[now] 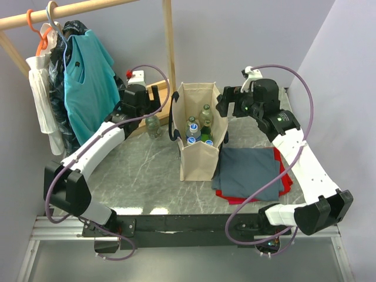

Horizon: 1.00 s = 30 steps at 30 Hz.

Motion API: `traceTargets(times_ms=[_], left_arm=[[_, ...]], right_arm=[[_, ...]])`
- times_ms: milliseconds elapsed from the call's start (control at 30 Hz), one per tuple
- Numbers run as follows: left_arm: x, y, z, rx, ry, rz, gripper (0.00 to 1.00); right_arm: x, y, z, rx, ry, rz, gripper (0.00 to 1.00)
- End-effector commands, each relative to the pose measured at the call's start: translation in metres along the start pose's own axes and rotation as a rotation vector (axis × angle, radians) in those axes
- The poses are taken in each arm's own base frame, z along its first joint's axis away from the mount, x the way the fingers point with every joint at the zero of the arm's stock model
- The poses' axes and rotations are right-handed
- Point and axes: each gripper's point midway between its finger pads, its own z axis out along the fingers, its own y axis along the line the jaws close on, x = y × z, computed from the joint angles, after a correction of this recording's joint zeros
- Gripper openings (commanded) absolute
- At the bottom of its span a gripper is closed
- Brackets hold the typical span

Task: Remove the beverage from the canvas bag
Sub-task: Place the drink at the center of the board.

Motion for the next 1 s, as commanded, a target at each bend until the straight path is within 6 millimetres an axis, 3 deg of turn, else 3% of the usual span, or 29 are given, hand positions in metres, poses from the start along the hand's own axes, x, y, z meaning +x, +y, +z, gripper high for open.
traceTargets(times_ms=[0,267,433,567,967], left_arm=[[-0.052,-0.006,-0.035,0.052,-0.127,-0.092,0.96],[-0.087,-0.017,-0.068,0.131,-0.193,-0.181,0.96],[-0.088,-0.027,-0.071,0.180,-0.159,-0.146,0.97],[-0.079,-0.047,-0.072,0.288,-0.091,-0.099,0.96],[-0.117,-0.034,-0.089,0.217,-0.183,-0.189,0.96]], right_arm=[[-0.030,0.001,-0.024,0.028,-0.138,-0.002,1.00],[-0.045,-0.015,-0.043,0.130,-0.274,0.071,1.00],[-0.039,-0.008,-0.036,0.087,-0.229,0.085,1.00],[-0.030,-0.010,-0.027,0.103,-0.157,0.093,1.00],[-0.040,-0.027,-0.040,0.202,-0.263,0.170,1.00]])
